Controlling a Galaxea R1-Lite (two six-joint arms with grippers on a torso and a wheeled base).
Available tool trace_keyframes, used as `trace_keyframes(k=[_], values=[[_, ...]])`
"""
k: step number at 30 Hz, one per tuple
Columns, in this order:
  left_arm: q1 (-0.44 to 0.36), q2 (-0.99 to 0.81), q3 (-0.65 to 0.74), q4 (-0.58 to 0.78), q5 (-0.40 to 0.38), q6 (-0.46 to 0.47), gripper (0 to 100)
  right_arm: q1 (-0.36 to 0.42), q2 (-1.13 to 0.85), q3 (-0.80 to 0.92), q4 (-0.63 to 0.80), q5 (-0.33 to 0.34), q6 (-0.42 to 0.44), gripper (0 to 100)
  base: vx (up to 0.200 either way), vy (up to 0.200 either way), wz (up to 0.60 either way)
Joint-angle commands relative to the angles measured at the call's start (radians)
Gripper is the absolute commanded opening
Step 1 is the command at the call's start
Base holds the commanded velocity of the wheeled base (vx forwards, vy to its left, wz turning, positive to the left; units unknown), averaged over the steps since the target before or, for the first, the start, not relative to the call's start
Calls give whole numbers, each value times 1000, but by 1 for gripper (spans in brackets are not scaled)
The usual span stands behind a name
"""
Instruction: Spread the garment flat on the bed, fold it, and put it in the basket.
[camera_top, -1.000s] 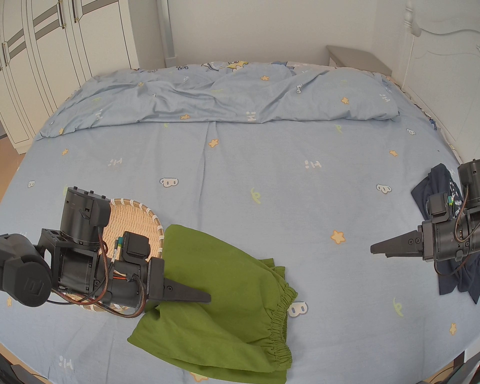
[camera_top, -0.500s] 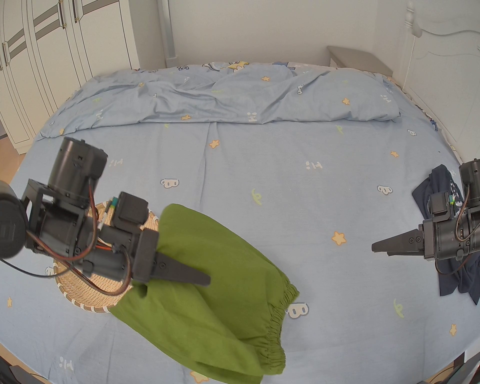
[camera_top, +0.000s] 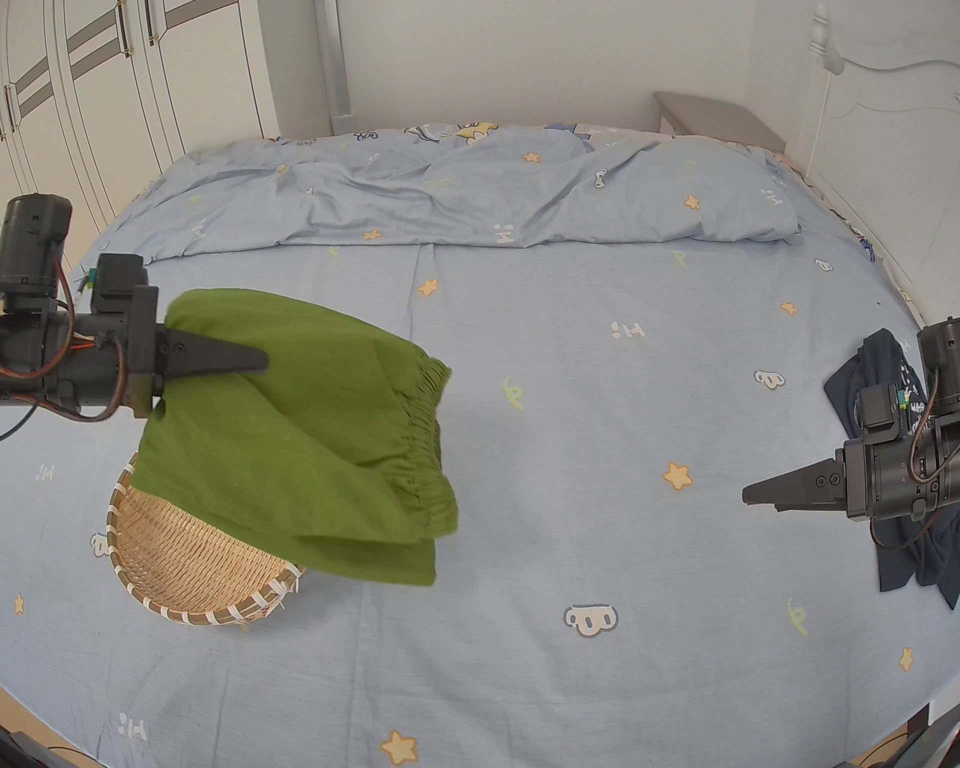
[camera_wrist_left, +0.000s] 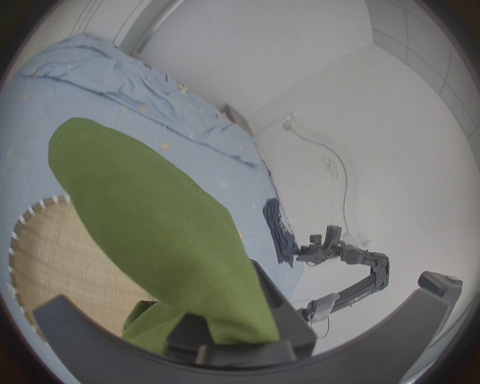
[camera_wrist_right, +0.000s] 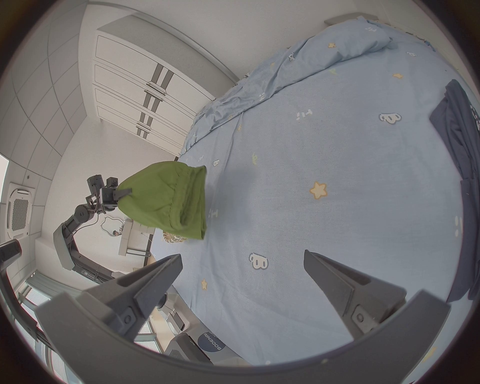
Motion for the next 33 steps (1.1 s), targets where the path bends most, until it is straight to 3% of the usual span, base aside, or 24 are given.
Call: trace_keyframes(k=[1,7,24,28,30,33], values=[[164,-22,-12,-69,-89,-8,0,3,-5,-1,0,-1,0,100,0,0,0],[268,6,-9,-77,-128,-17,0,0,-5,-1,0,-1,0,100,0,0,0],[463,136,177,-77,-103,0,0,18,-23,1,1,2,0,100,0,0,0],[457,205,183,-71,-22,12,0,27,-23,9,0,0,0,100,0,0,0],[435,260,186,-52,93,47,0,32,-23,10,0,-1,0,100,0,0,0],[397,302,181,-2,204,86,0,32,-22,10,0,-1,1,100,0,0,0]])
